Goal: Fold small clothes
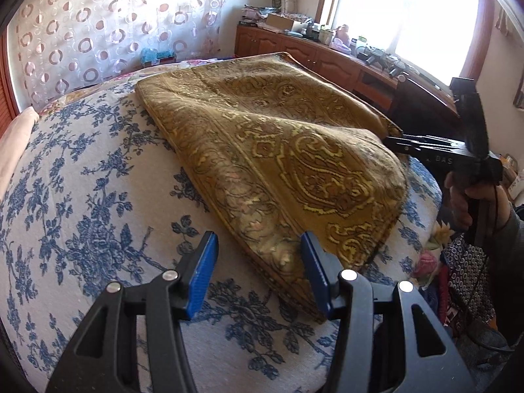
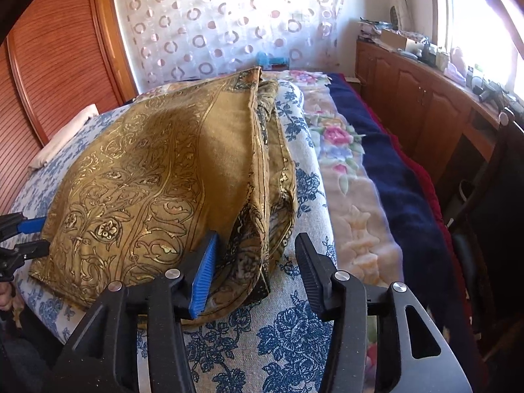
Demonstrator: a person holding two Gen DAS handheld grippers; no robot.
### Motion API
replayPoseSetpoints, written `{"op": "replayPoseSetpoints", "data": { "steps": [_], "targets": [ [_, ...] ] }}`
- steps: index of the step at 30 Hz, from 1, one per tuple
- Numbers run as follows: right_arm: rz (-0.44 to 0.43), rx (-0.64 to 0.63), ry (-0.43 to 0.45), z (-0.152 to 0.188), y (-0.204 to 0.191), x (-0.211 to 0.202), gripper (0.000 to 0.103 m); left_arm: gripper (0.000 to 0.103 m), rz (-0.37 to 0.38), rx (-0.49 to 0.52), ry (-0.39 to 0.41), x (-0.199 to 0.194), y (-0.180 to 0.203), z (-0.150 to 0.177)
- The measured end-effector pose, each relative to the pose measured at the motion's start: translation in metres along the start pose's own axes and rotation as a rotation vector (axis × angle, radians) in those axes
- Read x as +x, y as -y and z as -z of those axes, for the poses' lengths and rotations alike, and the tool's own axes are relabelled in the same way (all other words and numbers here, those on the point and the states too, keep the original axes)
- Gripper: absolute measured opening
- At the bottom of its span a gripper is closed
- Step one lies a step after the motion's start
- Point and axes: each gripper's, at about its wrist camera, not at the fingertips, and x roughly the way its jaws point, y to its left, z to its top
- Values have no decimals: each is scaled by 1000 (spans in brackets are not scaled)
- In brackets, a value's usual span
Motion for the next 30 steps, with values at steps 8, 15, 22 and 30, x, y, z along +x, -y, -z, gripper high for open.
{"op": "replayPoseSetpoints", "data": {
  "steps": [8, 15, 22, 30],
  "targets": [
    [-7, 17, 4, 4, 4, -2, 54, 26, 91, 6, -7, -4, 11, 8],
    [5, 0, 50, 5, -2, -23, 60, 2, 116, -1, 73, -23, 11, -7],
    [-78, -76, 128, -2, -29, -59, 71, 2, 137, 25, 186, -51, 16, -59],
    [-204, -198, 132, 3, -81, -62, 74, 2, 129, 32, 213, -43, 15, -101]
  ]
}}
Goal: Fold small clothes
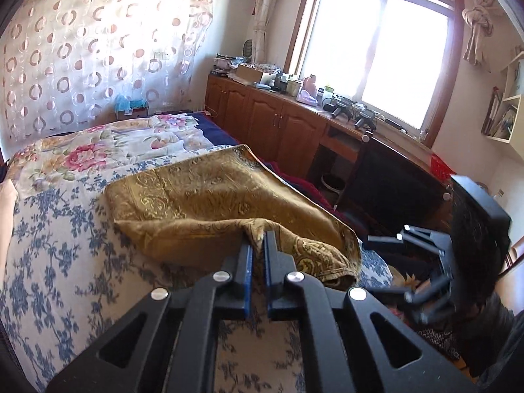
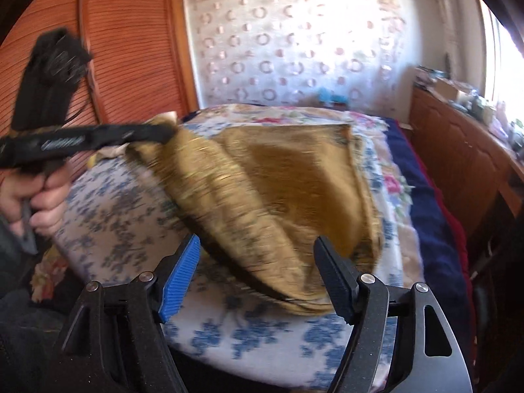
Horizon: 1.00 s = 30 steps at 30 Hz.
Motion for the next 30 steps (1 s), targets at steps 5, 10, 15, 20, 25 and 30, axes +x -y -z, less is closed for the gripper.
{"op": "replayPoseSetpoints", "data": {
  "steps": [5, 10, 15, 20, 25, 30],
  "targets": [
    [28, -51, -39, 5, -7, 19, 75, 2, -3, -13, 7, 3, -2, -2],
    [99, -78, -104, 16, 10, 43, 74, 2, -4, -35, 22, 0, -9, -1],
    [118, -94, -129, 13, 25, 51, 24, 2, -1, -49, 36, -5, -16, -2],
    [114, -154, -65, -19, 20, 45, 5, 6, -31, -61, 54, -6, -26, -9],
    [138, -189, 8, -64, 27, 49, 5, 11, -84, -59, 67, -9, -43, -22],
    [161, -272, 48, -106, 30, 69, 5, 18, -123, -51, 85, -11, -61, -36]
  ]
}}
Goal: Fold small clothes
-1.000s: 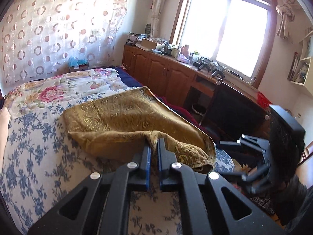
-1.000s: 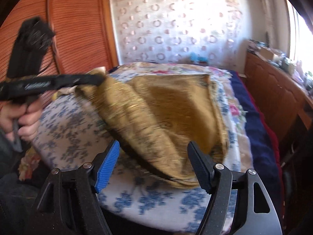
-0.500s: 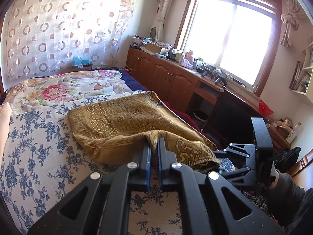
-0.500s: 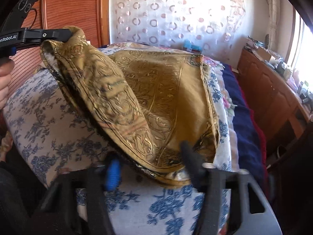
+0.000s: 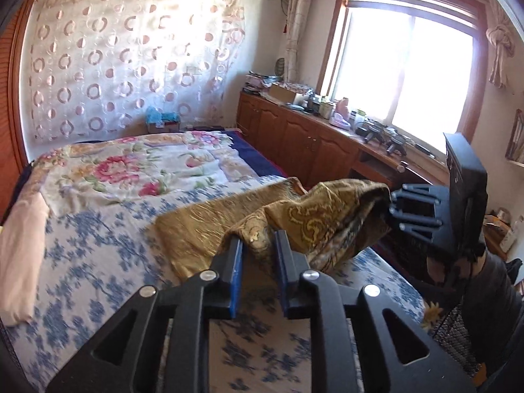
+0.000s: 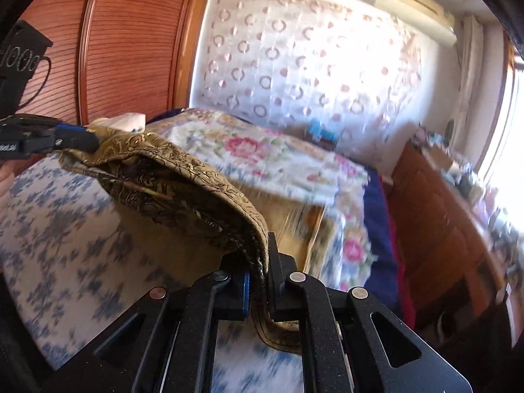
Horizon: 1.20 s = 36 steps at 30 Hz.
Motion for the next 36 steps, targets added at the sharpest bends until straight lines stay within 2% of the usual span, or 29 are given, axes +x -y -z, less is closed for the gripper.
{"op": "replayPoseSetpoints", "data": {
  "steps": [4, 6, 7, 9, 13, 17, 20, 21, 22, 24, 30, 33, 36],
  "targets": [
    [-7, -34, 5, -23, 8, 31, 5, 24, -21, -3, -8, 8, -18, -11],
    [-13, -46, -7, -30, 10, 49, 5, 36, -38, -7, 1, 11, -26, -15],
    [-15, -51, -15, -32, 11, 57, 5, 37, -46, -7, 7, 12, -31, -17],
    [-29, -60, -32, -36, 13, 75, 5, 38, -57, -9, 6, 17, -40, -20],
    [-41, -81, -56, -44, 13, 108, 5, 38, -90, 2, -52, 43, -56, -16],
    [-44, -68, -83, -54, 18, 136, 5, 38, -113, -29, -80, 62, -73, -12],
    [-55, -35, -113, -59, 27, 155, 17, 38, -128, -46, -79, 70, -83, -11],
    [-47, -21, -125, -60, 31, 161, 31, 38, -129, -47, -84, 72, -84, -10],
    [-38, -10, -127, -62, 34, 163, 45, 38, -130, -47, -93, 77, -87, -10],
    [-22, 31, -100, -67, 44, 160, 50, 38, -134, -46, -111, 85, -90, -9],
    [13, 106, -42, -80, 70, 127, 52, 38, -119, -46, -171, 113, -96, -9],
    [-13, 126, -50, -69, 77, 109, 55, 38, -101, -64, -199, 128, -101, -12],
    [0, 151, -92, -43, 84, 97, 56, 38, -91, -55, -222, 142, -103, -15]
  ]
}}
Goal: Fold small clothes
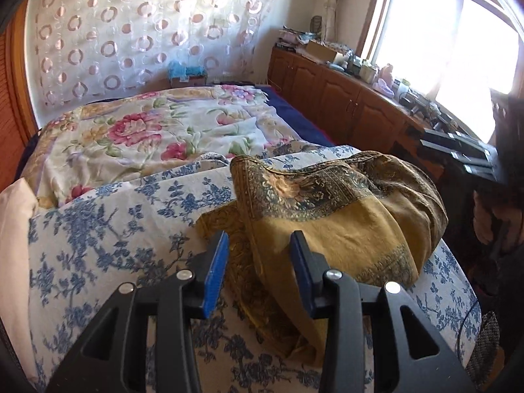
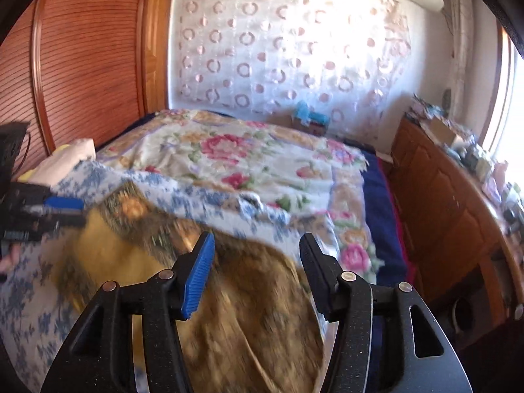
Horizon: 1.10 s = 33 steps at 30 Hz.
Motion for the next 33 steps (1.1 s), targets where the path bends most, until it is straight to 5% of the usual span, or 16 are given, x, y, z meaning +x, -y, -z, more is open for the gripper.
{"op": "replayPoseSetpoints", "data": {
  "steps": [6, 11, 13, 14, 16, 23, 26, 28, 33],
  "targets": [
    [10, 104, -117, 37, 31, 17, 56, 38, 22, -22, -78, 32, -5, -4],
    [-80, 231, -168, 56, 51, 33, 56, 38, 61, -63, -90, 42, -11, -3],
    [-130, 271, -182, 59, 57, 38, 53, 20, 105, -52, -70, 39, -9, -2],
    [-146, 279, -183, 59, 58, 38, 39, 4, 113, -55, -62, 37, -9, -2],
    [-193, 271, -176, 57, 56, 37, 6, 0, 103, -50, -22, 27, -8, -1],
    [-151, 208, -94, 36, 42, 31, 6, 4, 16, -31, -9, 16, -14, 4],
    [-75, 180, -121, 37, 37, 42, 28, 17, -15, -34, -33, 23, -17, 7],
    [-56, 173, -135, 39, 36, 47, 54, 24, -32, -27, -47, 28, -19, 9],
    [-51, 189, -167, 48, 42, 62, 64, 39, -74, 28, -83, 45, -18, 12]
  ]
}}
